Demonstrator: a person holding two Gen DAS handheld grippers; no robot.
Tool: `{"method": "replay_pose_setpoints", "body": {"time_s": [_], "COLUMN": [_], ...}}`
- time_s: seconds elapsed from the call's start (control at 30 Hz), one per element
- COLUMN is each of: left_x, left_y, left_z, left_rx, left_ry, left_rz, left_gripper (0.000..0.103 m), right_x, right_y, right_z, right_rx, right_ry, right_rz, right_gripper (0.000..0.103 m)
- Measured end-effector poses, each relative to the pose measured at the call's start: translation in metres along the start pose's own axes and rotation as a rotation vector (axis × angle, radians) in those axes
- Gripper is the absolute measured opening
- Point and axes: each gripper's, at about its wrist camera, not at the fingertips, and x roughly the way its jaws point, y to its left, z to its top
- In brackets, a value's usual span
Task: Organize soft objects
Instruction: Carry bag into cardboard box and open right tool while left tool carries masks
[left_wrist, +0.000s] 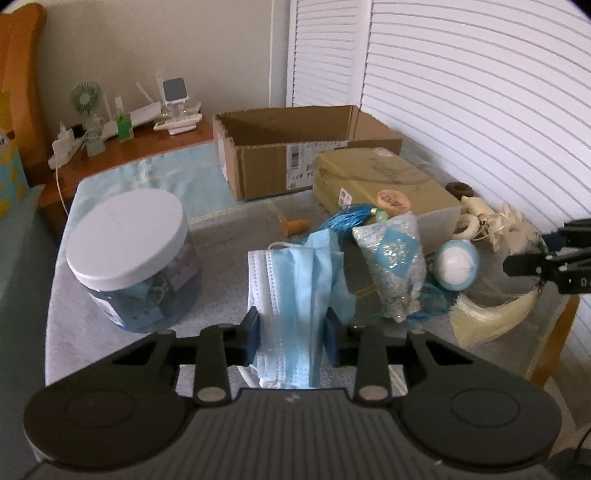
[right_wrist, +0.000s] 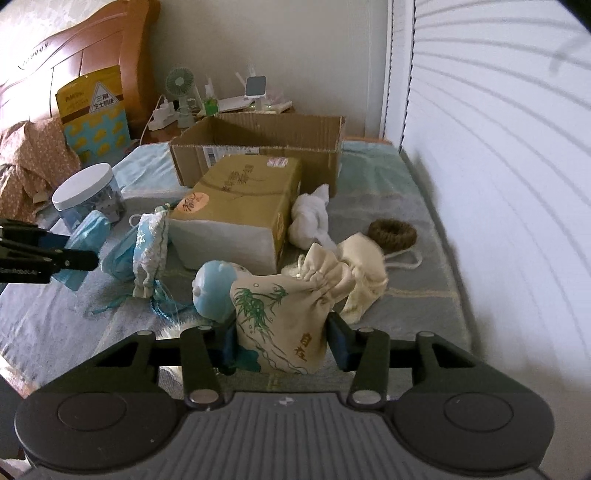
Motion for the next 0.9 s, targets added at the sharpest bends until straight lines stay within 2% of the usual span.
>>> {"method": "replay_pose_setpoints", "body": {"time_s": [0.2,0.37,0.63,0.9], "left_x": [-0.021,-0.029,-0.037,-0.037], "left_y": [-0.007,-0.014,-0.026,-0.028], "left_z": [0.009,0.018,0.031,0.046], "left_rx": [0.070,0.105,0.156,0.171], "left_ry": [-0.013,-0.026,-0.065,-0.100], "left_rz": [-0.001,-0.016,-0.042,-0.045], "left_gripper": [0.033,0.033,0.033,0.033], "right_x": [-0.022,-0.034,-0.043,-0.047], "right_y": [0.007,0.010,0.011,0.010], "right_z": [0.011,0.028,0.066,0.122], "right_rx": [-0.055,-0.085,-0.088,-0.079], "right_ry": [-0.027,-0.060,-0.103,-0.157], "right_rz": [-0.043,-0.042,-0.050,-0.067], "right_gripper": [0.053,0.053,0.053,0.053]}}
